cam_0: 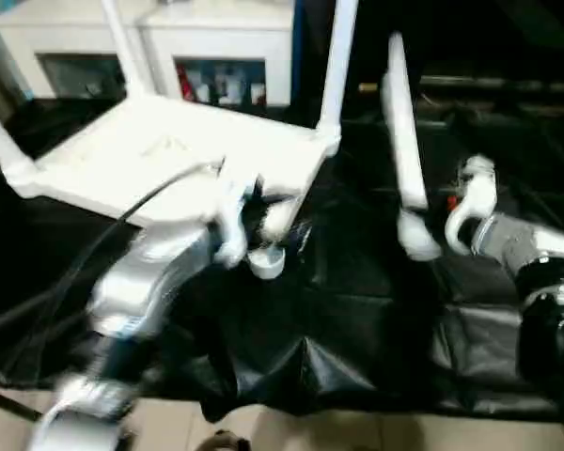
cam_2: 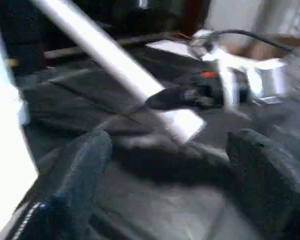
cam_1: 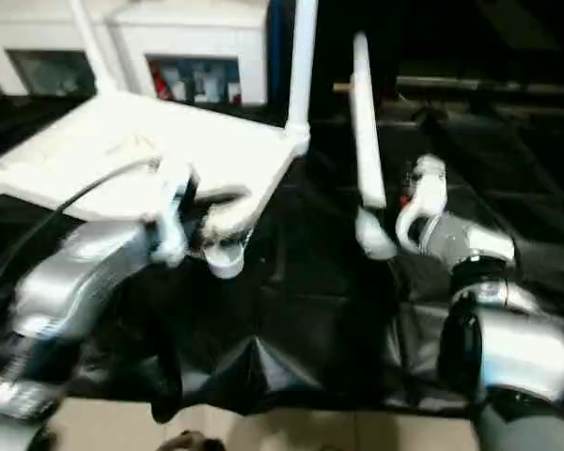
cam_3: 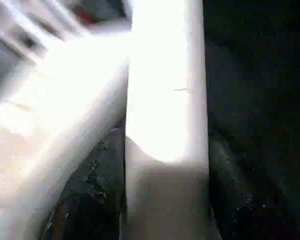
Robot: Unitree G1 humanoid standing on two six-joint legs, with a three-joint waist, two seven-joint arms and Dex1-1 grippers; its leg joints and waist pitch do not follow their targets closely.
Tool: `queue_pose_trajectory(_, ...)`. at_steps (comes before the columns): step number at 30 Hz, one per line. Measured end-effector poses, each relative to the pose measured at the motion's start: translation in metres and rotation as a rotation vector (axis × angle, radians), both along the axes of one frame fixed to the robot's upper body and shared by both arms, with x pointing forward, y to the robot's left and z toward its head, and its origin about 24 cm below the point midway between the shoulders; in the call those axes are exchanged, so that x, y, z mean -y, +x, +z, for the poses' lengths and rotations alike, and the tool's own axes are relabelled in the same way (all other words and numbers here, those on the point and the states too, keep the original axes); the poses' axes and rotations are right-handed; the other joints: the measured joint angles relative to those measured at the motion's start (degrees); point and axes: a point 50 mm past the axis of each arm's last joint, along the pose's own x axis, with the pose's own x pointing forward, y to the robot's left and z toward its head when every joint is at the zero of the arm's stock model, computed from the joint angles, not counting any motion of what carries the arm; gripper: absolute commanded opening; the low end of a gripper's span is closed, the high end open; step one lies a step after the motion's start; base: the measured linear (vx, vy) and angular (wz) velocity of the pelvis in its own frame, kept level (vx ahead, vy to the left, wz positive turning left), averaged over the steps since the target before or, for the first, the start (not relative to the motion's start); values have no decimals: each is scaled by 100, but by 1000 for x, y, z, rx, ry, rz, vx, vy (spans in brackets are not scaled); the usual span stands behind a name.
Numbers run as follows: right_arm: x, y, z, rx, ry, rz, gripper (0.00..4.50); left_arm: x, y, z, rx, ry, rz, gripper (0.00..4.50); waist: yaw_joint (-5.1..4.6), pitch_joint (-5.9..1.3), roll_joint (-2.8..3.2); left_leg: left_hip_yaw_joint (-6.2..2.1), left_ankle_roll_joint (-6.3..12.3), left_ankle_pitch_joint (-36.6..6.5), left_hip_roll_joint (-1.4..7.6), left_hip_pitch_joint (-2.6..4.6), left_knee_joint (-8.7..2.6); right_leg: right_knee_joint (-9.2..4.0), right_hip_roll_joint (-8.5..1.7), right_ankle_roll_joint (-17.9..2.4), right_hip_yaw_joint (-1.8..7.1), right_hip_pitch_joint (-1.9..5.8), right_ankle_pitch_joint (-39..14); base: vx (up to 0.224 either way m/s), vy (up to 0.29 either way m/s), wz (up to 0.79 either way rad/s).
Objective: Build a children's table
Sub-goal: Pick table leg
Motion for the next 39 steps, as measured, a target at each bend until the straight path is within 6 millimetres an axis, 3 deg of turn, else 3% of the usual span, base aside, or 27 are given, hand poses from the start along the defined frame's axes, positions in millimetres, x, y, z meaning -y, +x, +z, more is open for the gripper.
queue_pose_trajectory(3,-4,-23,11,183,178,136,191,10,18,11,-76,-151,71,450,128,-4,47,-9,14,7,14,-9,1,-8,1,4,-32,7,-3,0,0,0)
queue_pose_trajectory(6,-11,-36,8,199,259,216,190,16,25,23,-116,-236,74,450,166,-19,104,-8,19,9,13,-13,7,-6,-4,3,-35,6,-2,0,0,0)
queue_pose_trajectory(9,-19,-54,6,242,327,306,190,27,28,33,-189,-357,16,450,267,-18,131,-11,23,12,18,-19,17,-5,-8,3,-46,7,-1,0,0,0)
queue_pose_trajectory(18,-48,-81,17,304,373,499,190,55,21,43,-291,-429,-165,450,317,-23,160,-18,1,0,21,-28,15,-16,-16,6,-69,9,1,0,0,0)
queue_pose_trajectory(21,-55,-83,18,292,360,538,190,64,17,41,-324,-424,-202,450,316,-22,158,-19,1,0,21,-30,14,-17,-17,7,-71,9,1,0,0,0)
queue_pose_trajectory(29,-70,-80,13,253,300,543,190,66,15,44,-342,-450,-203,450,302,-17,150,-22,-2,1,21,-30,3,-23,-17,12,-75,7,-2,0,0,0)
queue_pose_trajectory(30,-72,-78,13,249,281,533,190,65,16,44,-342,-450,-194,422,301,-17,150,-22,-2,2,20,-31,0,-24,-17,12,-75,7,-2,0,0,0)
queue_pose_trajectory(33,-92,-63,21,273,187,457,190,57,23,43,-352,-431,-56,410,242,-13,145,-25,-13,8,24,-33,-12,-24,-20,14,-89,-2,-1,0,0,0)
queue_pose_trajectory(39,-102,-55,22,275,87,377,190,52,30,38,-352,-388,93,352,305,-10,137,-25,-12,8,27,-60,-33,-69,-20,27,-101,-3,5,0,0,0)
